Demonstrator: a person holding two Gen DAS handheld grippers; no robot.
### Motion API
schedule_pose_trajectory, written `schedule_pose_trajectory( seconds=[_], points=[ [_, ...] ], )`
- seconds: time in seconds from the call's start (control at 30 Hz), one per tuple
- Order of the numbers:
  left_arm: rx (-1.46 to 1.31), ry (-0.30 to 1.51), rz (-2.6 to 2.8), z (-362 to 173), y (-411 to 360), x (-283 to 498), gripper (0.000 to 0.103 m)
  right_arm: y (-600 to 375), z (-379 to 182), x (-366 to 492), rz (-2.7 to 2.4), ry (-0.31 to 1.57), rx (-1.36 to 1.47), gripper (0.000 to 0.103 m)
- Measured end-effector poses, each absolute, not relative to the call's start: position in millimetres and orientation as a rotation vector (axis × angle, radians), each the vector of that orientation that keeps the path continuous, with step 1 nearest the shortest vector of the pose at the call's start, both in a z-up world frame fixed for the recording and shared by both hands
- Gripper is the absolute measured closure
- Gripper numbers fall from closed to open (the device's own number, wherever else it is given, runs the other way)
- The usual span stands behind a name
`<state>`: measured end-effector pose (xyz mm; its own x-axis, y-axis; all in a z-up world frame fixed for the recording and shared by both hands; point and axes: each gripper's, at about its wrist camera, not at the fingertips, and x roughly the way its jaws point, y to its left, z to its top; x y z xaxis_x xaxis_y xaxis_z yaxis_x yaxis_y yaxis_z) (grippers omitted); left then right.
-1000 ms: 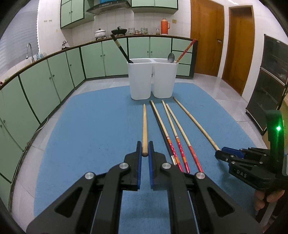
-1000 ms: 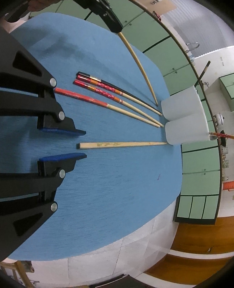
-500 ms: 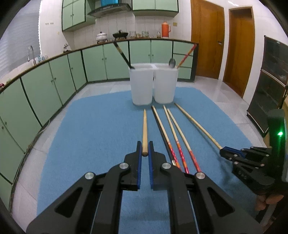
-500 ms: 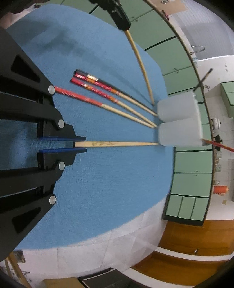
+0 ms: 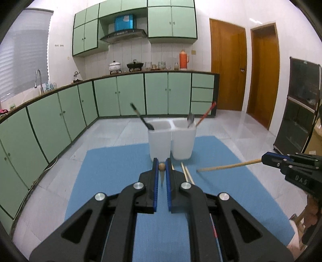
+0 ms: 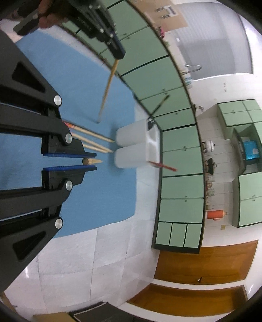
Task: Organize utensils
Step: 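Lift both wooden chopsticks and carry them toward the white holder, then lower both wooden chopsticks into the holder compartments and open both tools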
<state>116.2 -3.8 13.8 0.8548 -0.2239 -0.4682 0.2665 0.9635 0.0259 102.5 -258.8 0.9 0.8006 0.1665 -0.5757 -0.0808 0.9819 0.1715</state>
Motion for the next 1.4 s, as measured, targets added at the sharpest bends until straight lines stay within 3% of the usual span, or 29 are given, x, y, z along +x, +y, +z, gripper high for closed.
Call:
schedule_pose_trajectory(
  seconds=[0.63,1.17,1.4],
  points=[
    [0.03,0.403,-0.307,61,3,146,0.097,-262,71,132,0.221,0.574,0.136,0.096],
    [-0.022,0.14,-0.321,150,-4,148,0.097,-260,151,147,0.255,0.39,0.092,0.097],
    [-0.081,0.061,-0.321,168,-23,192,0.097,-250,151,185,0.23,0.401,0.066,0.097]
  ],
)
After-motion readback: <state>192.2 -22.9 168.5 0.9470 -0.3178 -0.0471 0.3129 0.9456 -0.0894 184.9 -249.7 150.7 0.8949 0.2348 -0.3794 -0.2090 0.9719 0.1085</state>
